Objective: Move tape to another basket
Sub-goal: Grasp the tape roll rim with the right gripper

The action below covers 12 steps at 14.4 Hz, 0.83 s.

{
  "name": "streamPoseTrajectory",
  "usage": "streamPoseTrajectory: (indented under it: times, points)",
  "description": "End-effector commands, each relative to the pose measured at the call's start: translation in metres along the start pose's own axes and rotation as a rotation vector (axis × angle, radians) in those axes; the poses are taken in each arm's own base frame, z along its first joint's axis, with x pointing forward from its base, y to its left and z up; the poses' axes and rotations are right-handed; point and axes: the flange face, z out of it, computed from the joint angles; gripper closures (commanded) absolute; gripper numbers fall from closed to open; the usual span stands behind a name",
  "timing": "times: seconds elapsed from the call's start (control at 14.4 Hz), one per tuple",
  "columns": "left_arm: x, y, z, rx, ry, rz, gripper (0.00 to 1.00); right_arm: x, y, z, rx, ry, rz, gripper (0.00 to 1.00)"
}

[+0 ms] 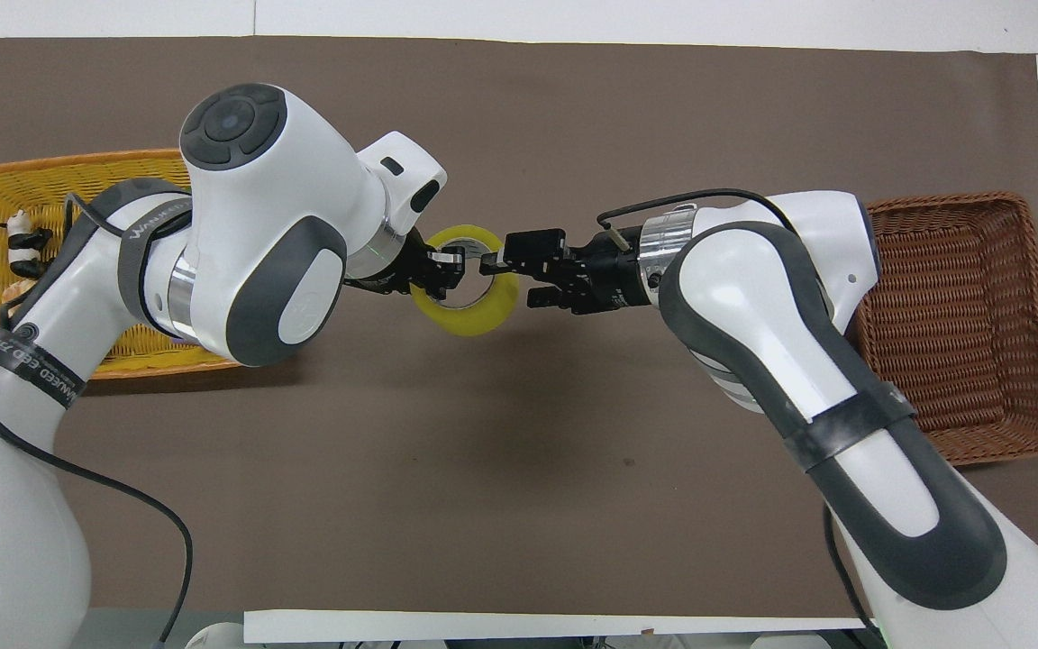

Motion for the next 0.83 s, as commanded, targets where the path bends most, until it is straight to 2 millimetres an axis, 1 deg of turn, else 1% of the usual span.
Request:
streamPoseTrajectory:
  times: [0.0,0.21,0.35,0.63,0.76]
  points:
    - [-0.0089,0.0003,-0.0081,-0.015,0.016,-0.009,1.00,-0.0081,0.0091,-0.0024,0.007,0.006,0.022,0.00]
    - [-0.0089,-0.0006,-0.0079,-0.013,0.012,-0.009,1.00,-0.0093,0.0122,-0.0021,0.027,0.004,0.047,0.01]
    - [-0.0094,-0.0010,-0.0069,-0.011,0.008,-0.008,1.00,-0.0102,0.0104,-0.0027,0.053,0.004,0.071,0.04]
    - [-0.0089,-0.0018,-0.0072,-0.012,0.008,-0.010,1.00,-0.0103,0.0084,-0.0034,0.089,0.003,0.093,0.05]
    - [-0.0085,-0.0026,-0.0074,-0.013,0.008,-0.010,1.00,-0.0106,0.0079,-0.0038,0.102,0.004,0.104,0.09]
